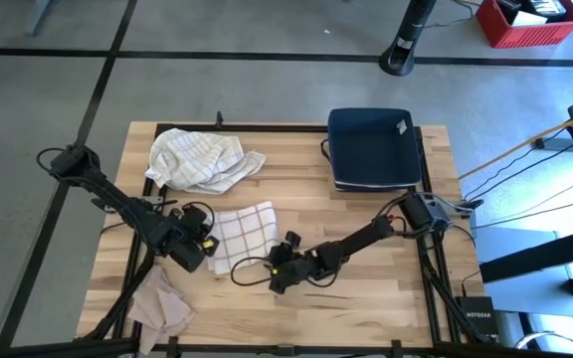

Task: Fold towel
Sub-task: Fold the white patterned towel

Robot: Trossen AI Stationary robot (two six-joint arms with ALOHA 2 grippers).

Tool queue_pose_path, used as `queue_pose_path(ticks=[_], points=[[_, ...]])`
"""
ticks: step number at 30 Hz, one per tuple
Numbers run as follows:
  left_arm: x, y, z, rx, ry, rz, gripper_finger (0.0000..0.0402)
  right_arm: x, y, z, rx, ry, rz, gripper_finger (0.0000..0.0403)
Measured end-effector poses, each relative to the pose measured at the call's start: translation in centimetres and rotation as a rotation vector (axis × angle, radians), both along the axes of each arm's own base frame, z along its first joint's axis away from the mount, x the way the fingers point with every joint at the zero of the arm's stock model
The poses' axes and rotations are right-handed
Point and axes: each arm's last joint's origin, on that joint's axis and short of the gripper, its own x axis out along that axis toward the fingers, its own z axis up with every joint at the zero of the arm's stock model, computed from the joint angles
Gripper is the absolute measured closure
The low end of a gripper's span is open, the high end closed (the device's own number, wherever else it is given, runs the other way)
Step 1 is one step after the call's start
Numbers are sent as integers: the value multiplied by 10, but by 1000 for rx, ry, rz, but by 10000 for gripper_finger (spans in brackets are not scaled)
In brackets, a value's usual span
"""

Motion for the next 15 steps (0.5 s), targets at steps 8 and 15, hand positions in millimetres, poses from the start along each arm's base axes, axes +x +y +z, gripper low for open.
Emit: queue_pose_path(ticks=[8,15], points=[[-9,7,0,49,62,65,396,-1,0,-1,-1,24,27,210],[-4,4,0,38,41,17,396,-1,0,-1,-11,17,44,210]])
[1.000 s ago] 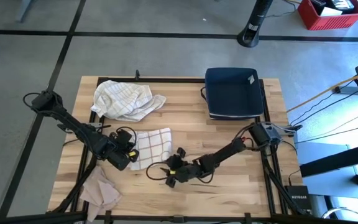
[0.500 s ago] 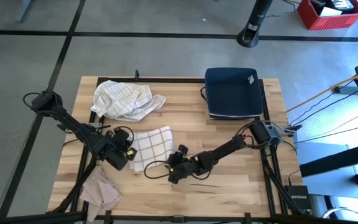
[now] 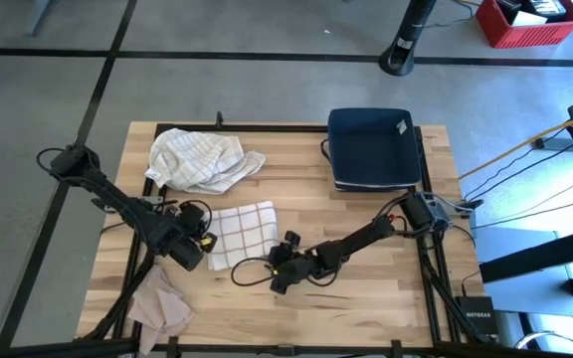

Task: Fold towel
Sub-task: Fold the white patterned towel

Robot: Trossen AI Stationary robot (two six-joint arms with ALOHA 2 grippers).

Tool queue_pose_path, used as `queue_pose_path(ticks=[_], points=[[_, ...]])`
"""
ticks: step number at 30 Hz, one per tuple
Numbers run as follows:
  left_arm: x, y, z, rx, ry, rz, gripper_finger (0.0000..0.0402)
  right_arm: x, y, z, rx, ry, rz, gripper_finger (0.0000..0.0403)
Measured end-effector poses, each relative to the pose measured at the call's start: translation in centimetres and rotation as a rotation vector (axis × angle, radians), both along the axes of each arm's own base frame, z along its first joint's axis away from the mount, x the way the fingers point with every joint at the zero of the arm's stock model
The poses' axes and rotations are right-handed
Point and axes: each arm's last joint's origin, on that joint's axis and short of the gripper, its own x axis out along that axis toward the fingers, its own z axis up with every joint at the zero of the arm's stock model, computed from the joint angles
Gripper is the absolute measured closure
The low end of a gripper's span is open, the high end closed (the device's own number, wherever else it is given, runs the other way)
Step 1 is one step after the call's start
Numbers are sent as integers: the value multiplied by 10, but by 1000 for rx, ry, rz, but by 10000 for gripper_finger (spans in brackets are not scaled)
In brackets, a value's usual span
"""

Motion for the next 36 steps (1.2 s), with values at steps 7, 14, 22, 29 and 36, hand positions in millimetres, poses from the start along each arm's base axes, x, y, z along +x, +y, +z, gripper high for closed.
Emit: queue_pose_path(ticks=[7,14,22,29,36], points=[[2,-2,0,13,56,-119,343,0,0,0,0,0,1,210],[-5,-5,19,-87,141,-123,265,-10,8,29,2,25,84,210],[28,-32,28,-57,-214,-314,256,-34,34,92,-2,-22,296,210],[49,-41,-17,-3,-160,-422,263,-26,19,104,-137,-126,135,210],[50,-44,-51,-63,19,-434,263,-18,-4,59,-99,76,118,210]])
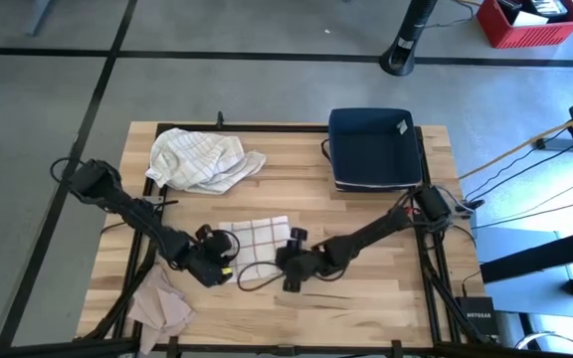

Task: Fold towel
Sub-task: Fold the white patterned towel

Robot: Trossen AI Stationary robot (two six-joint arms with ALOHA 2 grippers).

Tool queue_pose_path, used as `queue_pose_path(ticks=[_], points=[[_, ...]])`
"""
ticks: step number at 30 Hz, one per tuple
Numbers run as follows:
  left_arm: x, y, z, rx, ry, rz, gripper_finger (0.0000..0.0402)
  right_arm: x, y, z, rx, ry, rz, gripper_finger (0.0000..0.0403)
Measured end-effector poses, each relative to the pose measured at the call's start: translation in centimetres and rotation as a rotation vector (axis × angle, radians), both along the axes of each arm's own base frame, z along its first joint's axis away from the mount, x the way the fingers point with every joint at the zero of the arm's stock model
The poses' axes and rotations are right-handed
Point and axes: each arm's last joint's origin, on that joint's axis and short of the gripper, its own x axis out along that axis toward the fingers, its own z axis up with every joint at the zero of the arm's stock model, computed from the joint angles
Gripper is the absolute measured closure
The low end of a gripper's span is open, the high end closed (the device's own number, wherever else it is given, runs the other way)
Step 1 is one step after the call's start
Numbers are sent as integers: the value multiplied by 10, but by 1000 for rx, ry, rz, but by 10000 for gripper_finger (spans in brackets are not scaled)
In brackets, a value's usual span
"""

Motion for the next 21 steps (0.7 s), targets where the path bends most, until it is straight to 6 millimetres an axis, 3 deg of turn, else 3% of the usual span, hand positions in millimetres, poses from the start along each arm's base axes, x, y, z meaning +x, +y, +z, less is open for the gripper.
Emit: queue_pose_path(ticks=[6,11,16,21], points=[[-3,-5,-5,-17,-1,33,263,-17,9,-7,-97,129,-1,210],[2,-11,-1,-38,-58,-9,263,-17,17,9,-46,80,1,210],[14,-18,30,-83,-117,-127,263,-16,32,61,35,-40,21,210],[13,-18,59,-95,-210,-175,263,-3,36,68,71,-173,-29,210]])
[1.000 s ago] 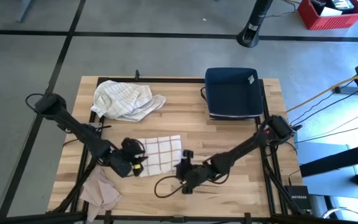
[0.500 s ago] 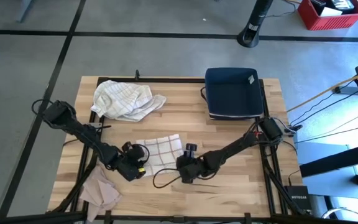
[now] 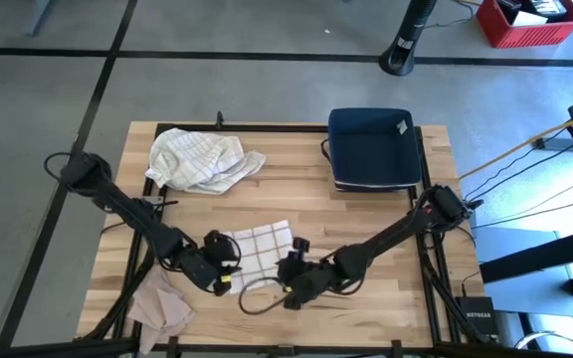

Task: Fold towel
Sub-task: Fold the white patterned towel

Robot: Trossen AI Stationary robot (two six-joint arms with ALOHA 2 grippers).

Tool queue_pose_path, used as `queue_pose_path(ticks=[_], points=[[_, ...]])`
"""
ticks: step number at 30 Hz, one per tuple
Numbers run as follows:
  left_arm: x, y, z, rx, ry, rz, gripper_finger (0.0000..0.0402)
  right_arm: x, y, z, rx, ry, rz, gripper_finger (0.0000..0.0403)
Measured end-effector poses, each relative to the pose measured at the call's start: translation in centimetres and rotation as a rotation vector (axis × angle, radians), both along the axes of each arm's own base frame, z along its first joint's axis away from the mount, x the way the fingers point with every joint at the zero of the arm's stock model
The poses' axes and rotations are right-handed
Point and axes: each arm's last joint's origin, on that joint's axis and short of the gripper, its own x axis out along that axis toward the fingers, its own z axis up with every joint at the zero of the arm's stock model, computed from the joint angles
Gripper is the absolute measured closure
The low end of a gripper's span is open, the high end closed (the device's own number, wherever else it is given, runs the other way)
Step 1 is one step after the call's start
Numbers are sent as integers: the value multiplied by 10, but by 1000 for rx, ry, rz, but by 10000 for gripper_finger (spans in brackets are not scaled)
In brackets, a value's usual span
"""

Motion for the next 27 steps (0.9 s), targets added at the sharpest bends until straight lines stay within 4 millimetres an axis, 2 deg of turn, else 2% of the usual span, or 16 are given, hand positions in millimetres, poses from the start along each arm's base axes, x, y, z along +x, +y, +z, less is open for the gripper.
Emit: queue_pose_path(ticks=[4,9,13,16,20,23,25,27], points=[[-3,3,3,-9,2,62,263,23,-11,-24,73,-78,-105,210],[-6,16,-4,23,68,190,263,42,-32,-60,96,-51,-165,210],[-1,36,-6,118,87,278,263,44,-46,-74,87,69,-75,210],[2,46,-7,149,104,301,263,35,-49,-75,24,209,42,210],[1,44,-7,171,112,268,263,7,-48,-61,-122,469,271,210],[0,42,-7,196,119,230,263,-19,-52,-42,-236,691,432,210],[0,42,-7,227,126,199,263,-33,-56,-18,-298,787,500,210],[1,43,-6,256,133,178,263,-37,-59,7,-325,785,484,210]])
